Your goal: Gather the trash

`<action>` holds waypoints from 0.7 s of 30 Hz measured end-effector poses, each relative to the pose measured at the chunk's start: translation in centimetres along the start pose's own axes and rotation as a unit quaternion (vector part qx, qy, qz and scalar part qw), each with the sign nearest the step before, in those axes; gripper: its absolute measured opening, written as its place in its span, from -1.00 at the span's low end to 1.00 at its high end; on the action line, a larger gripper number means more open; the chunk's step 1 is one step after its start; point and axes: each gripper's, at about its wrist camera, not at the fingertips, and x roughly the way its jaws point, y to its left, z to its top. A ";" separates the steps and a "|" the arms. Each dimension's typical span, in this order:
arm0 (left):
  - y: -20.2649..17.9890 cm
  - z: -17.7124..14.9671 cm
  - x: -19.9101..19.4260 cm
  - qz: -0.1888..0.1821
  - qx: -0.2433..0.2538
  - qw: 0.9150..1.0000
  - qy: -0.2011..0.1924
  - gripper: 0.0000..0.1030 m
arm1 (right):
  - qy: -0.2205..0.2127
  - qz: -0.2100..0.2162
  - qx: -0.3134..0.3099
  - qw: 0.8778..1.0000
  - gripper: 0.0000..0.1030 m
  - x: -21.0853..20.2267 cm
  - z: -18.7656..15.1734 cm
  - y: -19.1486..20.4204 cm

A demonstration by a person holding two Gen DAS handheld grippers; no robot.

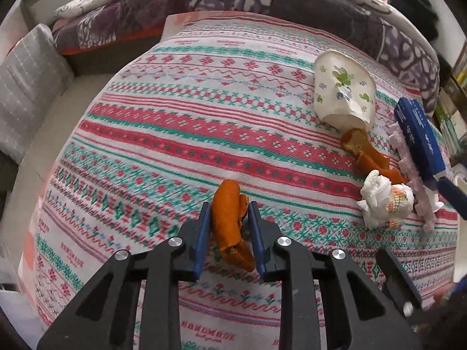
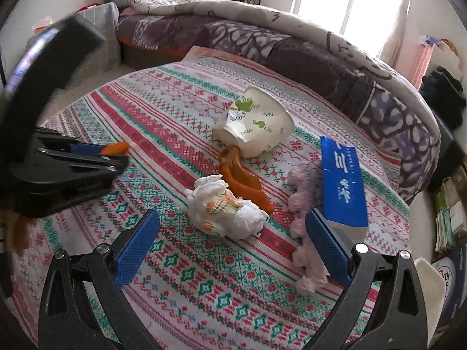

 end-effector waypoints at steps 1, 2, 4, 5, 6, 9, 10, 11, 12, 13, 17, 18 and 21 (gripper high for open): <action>0.4 -0.1 -0.2 -0.002 -0.005 1.000 -0.001 -0.49 | 0.002 0.000 0.007 1.000 0.84 0.4 0.1 0.1; 0.8 0.0 -0.3 -0.005 -0.009 1.000 -0.002 -0.49 | 0.004 0.000 0.014 1.000 0.84 0.7 0.1 0.1; 1.3 -0.1 -0.8 -0.009 -0.018 1.000 -0.005 -0.49 | 0.011 0.003 0.032 0.999 0.82 1.4 0.2 0.1; 1.4 -0.2 -1.0 -0.010 -0.021 1.000 -0.007 -0.49 | 0.016 0.001 0.040 0.999 0.81 1.9 0.2 0.2; 1.5 -0.2 -1.2 -0.010 -0.021 1.000 -0.008 -0.49 | 0.022 -0.005 0.046 0.999 0.79 2.4 0.2 0.3; 1.6 -0.3 -1.7 -0.012 -0.023 1.000 -0.013 -0.49 | 0.040 -0.010 0.056 0.998 0.59 3.8 -0.1 0.5; 1.7 -0.4 -1.7 -0.014 -0.024 1.000 -0.013 -0.49 | 0.042 -0.008 0.062 0.997 0.46 3.9 -0.1 0.5; 1.8 -0.4 -1.8 -0.015 -0.024 1.000 -0.014 -0.49 | 0.035 -0.001 0.075 0.997 0.36 3.9 -0.1 0.4; 2.0 -0.5 -1.8 -0.014 -0.025 1.000 -0.014 -0.49 | 0.032 -0.007 0.079 0.996 0.06 3.8 0.0 0.3; 2.1 -0.5 -1.7 -0.012 -0.025 1.000 -0.014 -0.49 | 0.033 -0.004 0.082 0.996 -0.06 3.7 0.1 0.1; 3.0 -0.6 -1.4 -0.009 -0.041 0.999 -0.012 -0.49 | 0.027 0.013 0.115 0.993 -0.15 3.1 0.2 -0.8; 3.1 -0.6 -1.4 -0.008 -0.045 0.999 -0.013 -0.49 | 0.022 0.016 0.119 0.992 -0.16 2.8 0.3 -0.9; 3.3 -0.5 -2.0 -0.006 -0.052 0.998 -0.028 -0.49 | 0.011 0.023 0.129 0.991 -0.16 1.9 0.5 -1.2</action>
